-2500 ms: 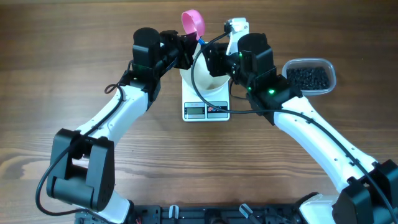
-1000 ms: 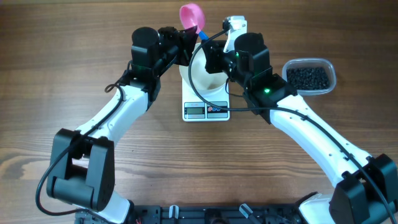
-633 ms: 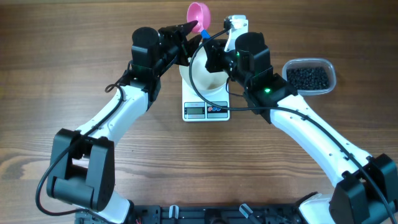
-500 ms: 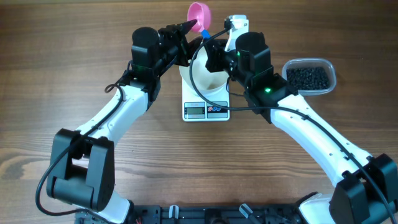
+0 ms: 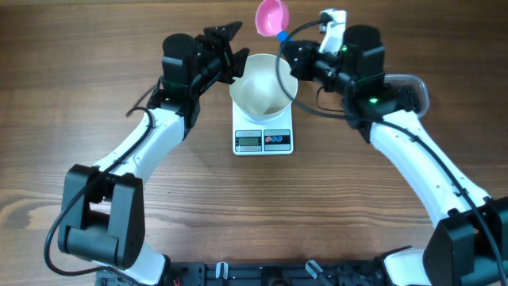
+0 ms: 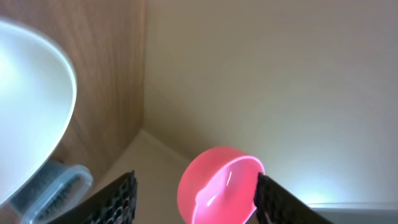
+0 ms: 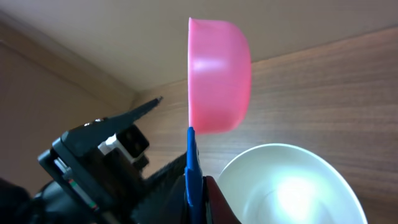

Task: Scoop item into bowl and weigh 150g on scale
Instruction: 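Hold the scoop handle with right gripper, release left gripper from cup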

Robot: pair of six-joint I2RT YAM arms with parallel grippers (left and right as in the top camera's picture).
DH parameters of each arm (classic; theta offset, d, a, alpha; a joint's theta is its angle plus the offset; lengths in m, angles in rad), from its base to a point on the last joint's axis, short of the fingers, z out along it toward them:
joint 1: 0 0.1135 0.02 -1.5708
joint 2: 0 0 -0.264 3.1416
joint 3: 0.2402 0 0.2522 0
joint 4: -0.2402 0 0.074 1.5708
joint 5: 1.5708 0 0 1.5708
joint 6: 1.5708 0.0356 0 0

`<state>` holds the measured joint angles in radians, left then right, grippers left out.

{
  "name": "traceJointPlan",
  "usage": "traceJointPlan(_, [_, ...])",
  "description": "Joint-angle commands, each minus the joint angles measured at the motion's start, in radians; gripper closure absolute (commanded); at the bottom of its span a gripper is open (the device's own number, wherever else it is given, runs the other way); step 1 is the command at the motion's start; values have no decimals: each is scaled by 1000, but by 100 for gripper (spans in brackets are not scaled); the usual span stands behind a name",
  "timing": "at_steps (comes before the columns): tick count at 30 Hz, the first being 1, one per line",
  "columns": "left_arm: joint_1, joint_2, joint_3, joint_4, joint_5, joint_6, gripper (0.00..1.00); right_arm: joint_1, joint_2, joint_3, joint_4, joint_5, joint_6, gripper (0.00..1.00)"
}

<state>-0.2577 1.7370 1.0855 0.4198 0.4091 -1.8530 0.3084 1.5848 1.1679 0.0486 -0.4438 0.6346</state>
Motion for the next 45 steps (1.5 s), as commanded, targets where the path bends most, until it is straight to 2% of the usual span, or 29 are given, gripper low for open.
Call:
traceJointPlan(1, [5, -9, 1, 66, -10, 463, 33, -32, -1, 16, 7, -163, 63, 96])
traceJointPlan(3, [5, -9, 1, 82, -9, 672, 32, -33, -1, 16, 10, -190, 76, 96])
traceJointPlan(7, [5, -9, 1, 63, 30, 892, 34, -31, -1, 16, 17, -231, 99, 96])
traceJointPlan(9, [5, -9, 1, 50, 43, 935, 34, -31, -1, 16, 15, -232, 99, 96])
traceJointPlan(11, [5, -9, 1, 42, 43, 971, 39, -30, -1, 16, 10, -237, 102, 96])
traceJointPlan(13, [6, -9, 1, 35, 43, 1015, 48, -26, -1, 16, 10, -257, 101, 96])
traceJointPlan(19, [8, -9, 1, 27, 47, 1043, 55, 15, -1, 16, -18, -288, 89, 96])
traceJointPlan(23, [11, -9, 1, -22, 46, 1098, 68, 18, -1, 16, -59, -286, 3, 96])
traceJointPlan(28, [40, -9, 1, -127, 47, 1114, 96, 17, -1, 16, -66, -285, -135, 96])
traceJointPlan(33, [55, -9, 1, -140, 47, 1113, 96, 17, -1, 16, -87, -252, -174, 96])
traceJointPlan(34, [55, -9, 1, -137, 47, 1113, 96, 17, -1, 16, -87, -252, -175, 94])
traceJointPlan(35, [55, -9, 1, -134, 47, 1113, 96, 17, -1, 16, -87, -252, -175, 88])
traceJointPlan(36, [55, -9, 1, -130, 47, 1113, 96, 17, -1, 16, -85, -250, -175, 79])
traceJointPlan(37, [55, -9, 1, -122, 46, 1113, 96, 17, -1, 16, -85, -241, -172, 64])
traceJointPlan(38, [55, -9, 1, -111, 43, 1113, 96, 17, -1, 16, -84, -229, -164, 57])
traceJointPlan(41, [60, -9, 1, -66, 29, 1114, 96, 17, -1, 16, -71, -206, -161, 46])
traceJointPlan(45, [80, -9, 1, -38, -10, 1114, 96, 16, -1, 16, -40, -181, -161, 43])
